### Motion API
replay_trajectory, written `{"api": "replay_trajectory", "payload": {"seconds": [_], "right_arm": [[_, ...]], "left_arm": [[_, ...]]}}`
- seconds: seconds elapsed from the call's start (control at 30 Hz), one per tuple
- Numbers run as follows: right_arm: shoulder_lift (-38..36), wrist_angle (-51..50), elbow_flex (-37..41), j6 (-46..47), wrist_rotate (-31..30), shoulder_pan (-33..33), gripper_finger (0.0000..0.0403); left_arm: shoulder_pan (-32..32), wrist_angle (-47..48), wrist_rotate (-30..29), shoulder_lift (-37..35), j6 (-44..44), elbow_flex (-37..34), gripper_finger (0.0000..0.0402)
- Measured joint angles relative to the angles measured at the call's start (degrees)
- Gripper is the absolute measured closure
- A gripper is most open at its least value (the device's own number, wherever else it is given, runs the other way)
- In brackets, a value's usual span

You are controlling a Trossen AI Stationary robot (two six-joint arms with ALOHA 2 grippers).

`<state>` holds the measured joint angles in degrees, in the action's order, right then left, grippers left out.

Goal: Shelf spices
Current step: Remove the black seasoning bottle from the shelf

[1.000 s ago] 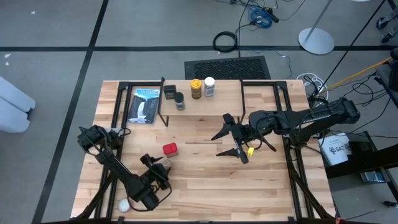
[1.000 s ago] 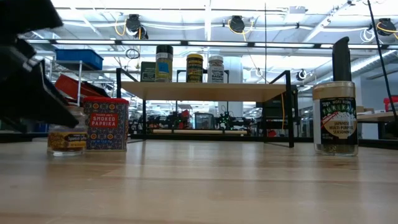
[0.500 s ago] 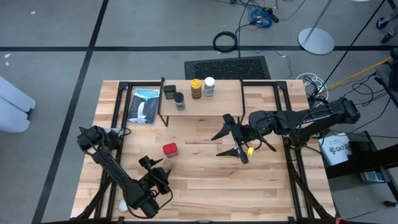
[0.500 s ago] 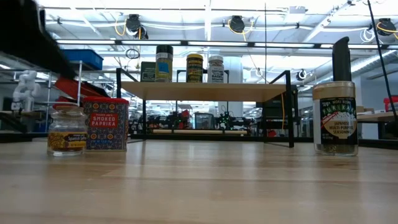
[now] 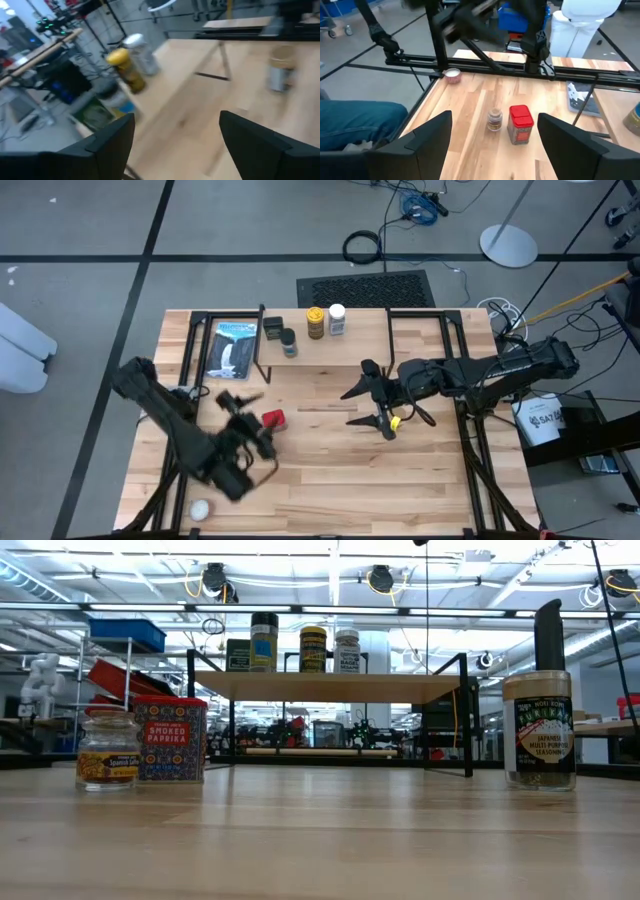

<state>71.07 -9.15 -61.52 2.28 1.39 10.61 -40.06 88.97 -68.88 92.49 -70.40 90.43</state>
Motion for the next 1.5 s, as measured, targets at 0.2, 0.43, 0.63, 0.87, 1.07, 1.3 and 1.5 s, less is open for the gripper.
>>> {"api": "replay_trajectory", "payload": {"seconds": [0.2, 0.43, 0.63, 0.87, 1.07, 1.3, 1.5], "right_arm": [[0.0, -2.2, 0.0, -0.4, -3.3, -0.2, 0.0122], [0.0, -2.3, 0.0, -2.5, -3.0, -1.9, 0.0122], [0.0, -2.2, 0.0, -4.2, -3.0, -5.8, 0.0122], [-0.3, -2.3, 0.0, -4.9, -3.1, -9.9, 0.0122], [-0.4, -2.7, 0.0, -5.4, -2.9, -11.1, 0.0122], [-0.4, -3.6, 0.0, -6.2, -2.8, -11.9, 0.0122], [-0.4, -3.6, 0.0, -6.2, -2.8, -12.2, 0.0122]], "left_arm": [[9.6, -3.6, 0.1, -10.7, 16.7, 0.0, 0.0105], [21.4, -28.8, 18.7, -20.6, 50.3, 0.0, 0.0105], [32.4, -38.9, 32.3, -22.2, 69.7, 0.0, 0.0105], [46.6, -38.6, 43.8, -18.2, 72.6, -0.1, 0.0105], [52.2, -37.8, 49.4, -16.3, 75.5, -0.1, 0.0087], [54.1, -34.3, 57.0, -16.3, 77.6, -0.1, 0.0039], [54.0, -34.0, 57.1, -16.3, 81.7, -2.2, 0.0022]]}}
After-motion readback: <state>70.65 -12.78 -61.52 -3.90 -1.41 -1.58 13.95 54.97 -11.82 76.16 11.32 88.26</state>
